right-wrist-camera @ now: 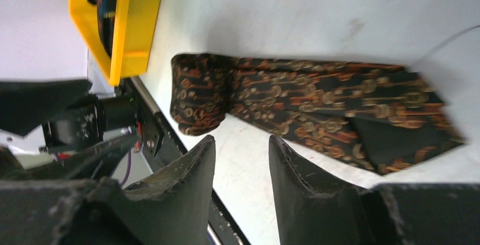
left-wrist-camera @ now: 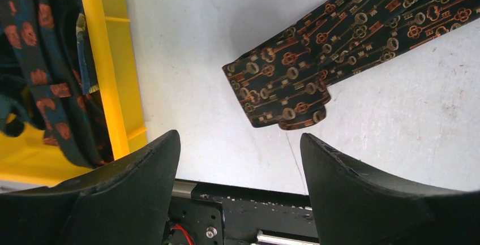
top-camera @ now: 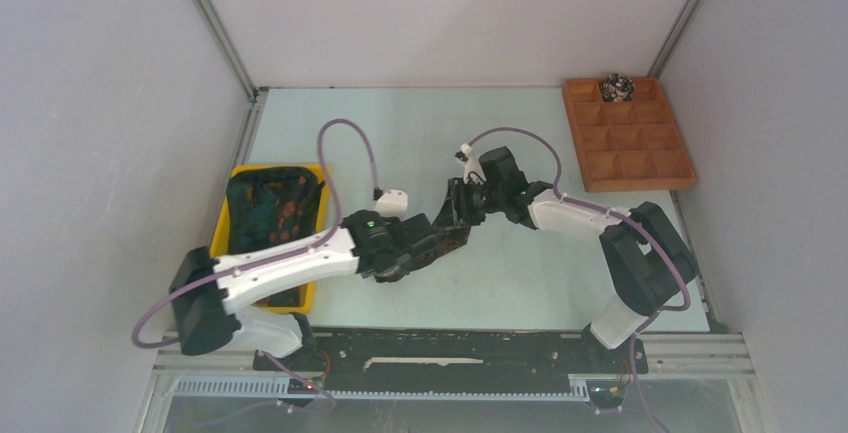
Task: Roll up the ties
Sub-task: Roll the tie at the center of the board.
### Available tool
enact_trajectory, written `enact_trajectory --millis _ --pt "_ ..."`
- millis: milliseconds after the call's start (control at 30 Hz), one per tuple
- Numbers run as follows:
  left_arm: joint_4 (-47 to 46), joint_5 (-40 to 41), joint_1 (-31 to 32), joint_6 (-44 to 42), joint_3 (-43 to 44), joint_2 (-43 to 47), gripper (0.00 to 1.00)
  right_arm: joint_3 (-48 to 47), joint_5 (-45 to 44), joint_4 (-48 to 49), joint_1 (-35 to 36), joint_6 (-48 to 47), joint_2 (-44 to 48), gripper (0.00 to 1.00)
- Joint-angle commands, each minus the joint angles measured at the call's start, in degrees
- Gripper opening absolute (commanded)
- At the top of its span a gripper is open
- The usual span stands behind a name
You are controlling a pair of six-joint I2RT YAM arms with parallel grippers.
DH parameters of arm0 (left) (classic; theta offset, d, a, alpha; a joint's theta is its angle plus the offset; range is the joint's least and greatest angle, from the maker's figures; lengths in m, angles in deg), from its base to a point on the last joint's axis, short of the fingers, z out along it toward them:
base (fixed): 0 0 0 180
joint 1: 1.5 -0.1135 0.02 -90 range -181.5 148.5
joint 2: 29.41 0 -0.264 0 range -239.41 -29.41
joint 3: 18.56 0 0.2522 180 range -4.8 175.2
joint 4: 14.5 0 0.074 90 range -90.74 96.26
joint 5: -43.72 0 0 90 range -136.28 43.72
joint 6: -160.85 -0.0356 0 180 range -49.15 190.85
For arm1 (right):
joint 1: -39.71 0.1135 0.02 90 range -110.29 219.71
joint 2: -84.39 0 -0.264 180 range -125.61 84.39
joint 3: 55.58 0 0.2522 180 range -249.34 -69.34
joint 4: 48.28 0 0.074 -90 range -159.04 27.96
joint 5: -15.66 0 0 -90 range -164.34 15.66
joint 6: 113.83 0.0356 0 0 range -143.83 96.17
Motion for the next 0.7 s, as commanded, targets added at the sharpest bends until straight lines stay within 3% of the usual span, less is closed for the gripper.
enact_trajectory --millis 0,400,667 --pt "-3.96 -2.18 -2.67 2.47 -7.91 9.92 0.84 -4.35 -0.13 -1.67 5.43 0.81 -0.27 0.44" --pt "-9.12 -4.34 -9.45 5.39 -21.2 30.36 0.83 -11.79 0.1 -1.97 13.4 4.56 -10.02 0.48" --pt "-11.16 -6.09 -11.41 4.62 -24.04 33.3 0.81 -12.02 1.87 -0.4 14.24 5.52 -13.73 0.45"
